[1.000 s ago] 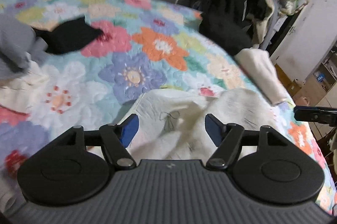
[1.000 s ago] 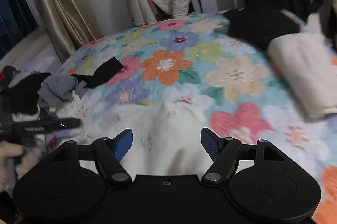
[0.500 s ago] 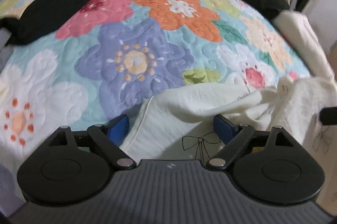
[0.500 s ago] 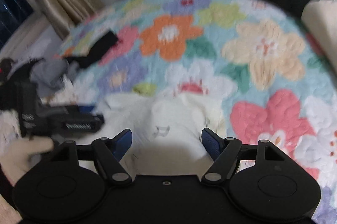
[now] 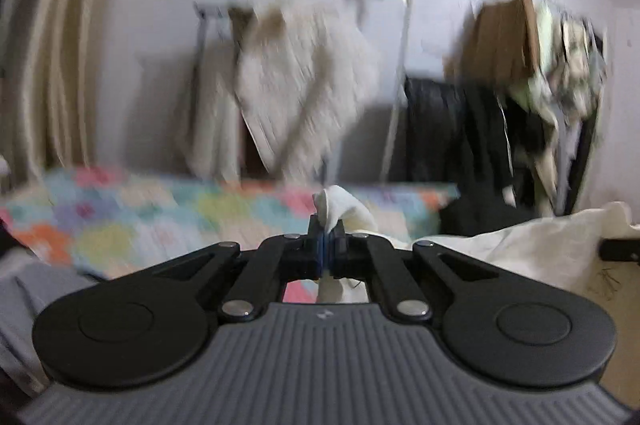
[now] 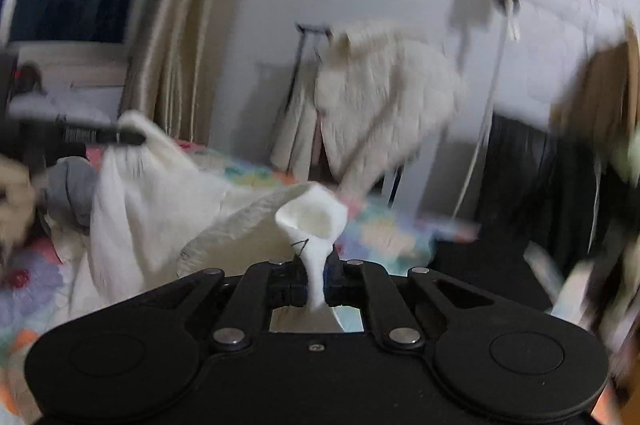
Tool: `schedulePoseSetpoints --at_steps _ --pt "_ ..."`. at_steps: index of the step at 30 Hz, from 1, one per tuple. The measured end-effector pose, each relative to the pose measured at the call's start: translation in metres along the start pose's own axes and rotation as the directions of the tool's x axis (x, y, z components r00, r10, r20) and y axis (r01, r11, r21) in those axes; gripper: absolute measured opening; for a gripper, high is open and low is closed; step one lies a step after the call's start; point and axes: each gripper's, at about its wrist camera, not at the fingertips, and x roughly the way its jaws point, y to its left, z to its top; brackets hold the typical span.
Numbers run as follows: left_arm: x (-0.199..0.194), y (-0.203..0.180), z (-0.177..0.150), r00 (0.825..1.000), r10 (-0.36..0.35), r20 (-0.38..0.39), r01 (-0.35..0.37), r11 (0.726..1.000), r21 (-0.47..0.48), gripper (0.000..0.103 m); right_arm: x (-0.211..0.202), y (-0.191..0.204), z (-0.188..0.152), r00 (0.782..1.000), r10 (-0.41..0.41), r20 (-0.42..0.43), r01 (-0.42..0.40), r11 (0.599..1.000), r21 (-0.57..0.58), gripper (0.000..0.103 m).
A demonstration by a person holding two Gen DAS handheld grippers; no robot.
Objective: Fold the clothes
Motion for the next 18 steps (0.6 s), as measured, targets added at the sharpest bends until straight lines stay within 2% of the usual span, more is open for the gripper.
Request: schedulePoseSetpoints --at_steps 3,5,7,8,10,12,13,14,15,16,18 --pt "0.009 0.024 -0.026 0.989 0.001 -0.148 -0.01 0.998 -0.061 0.002 0.028 0.005 -0.024 0.987 0.071 -0.144 -0.065 0.997 0.045 0.011" --pt "0.018 0.035 -0.058 0.962 0.012 -0.272 -0.036 0.996 -0.084 0.002 0.047 0.013 -0.052 0.956 0.168 -0.24 -0.139 0.981 0.135 0.012" --pt "0.024 0.043 -0.086 0.929 0.019 -0.37 -0.058 0.994 -0.096 0.003 0.055 0.024 -0.077 0.913 0.301 -0.276 -0.227 0.936 0.269 0.012" --pt "0.026 0.045 -0.093 0.918 0.017 -0.395 -0.063 0.993 -0.103 0.003 0.055 0.033 -0.086 0.892 0.355 -0.281 -0.27 0.915 0.3 0.011" --pt "0.027 0.049 -0.099 0.913 0.003 -0.408 -0.057 0.991 -0.118 0.004 0.051 0.056 -0.099 0.847 0.447 -0.287 -0.357 0.879 0.316 0.011" --pt "0.029 0.053 -0.096 0.919 -0.003 -0.395 -0.053 0.99 -0.131 0.008 0.047 0.073 -0.106 0.786 0.529 -0.318 -0.441 0.842 0.311 0.012" --pt "0.03 0.053 -0.094 0.921 -0.005 -0.388 -0.051 0.989 -0.136 0.016 0.045 0.08 -0.109 0.749 0.567 -0.342 -0.481 0.821 0.306 0.012" --pt "0.032 0.054 -0.093 0.924 -0.009 -0.382 -0.049 0.989 -0.141 0.03 0.043 0.083 -0.109 0.727 0.583 -0.362 -0.504 0.811 0.295 0.013" --pt "0.034 0.053 -0.094 0.927 -0.006 -0.376 -0.052 0.988 -0.143 0.039 0.041 0.085 -0.109 0.712 0.591 -0.379 -0.52 0.807 0.281 0.018" --pt "0.035 0.054 -0.097 0.928 -0.002 -0.374 -0.055 0.989 -0.14 0.055 0.038 0.083 -0.105 0.708 0.596 -0.379 -0.526 0.803 0.281 0.02" --pt "0.039 0.054 -0.103 0.926 0.0 -0.377 -0.055 0.989 -0.136 0.058 0.032 0.07 -0.095 0.713 0.607 -0.35 -0.524 0.794 0.308 0.025"
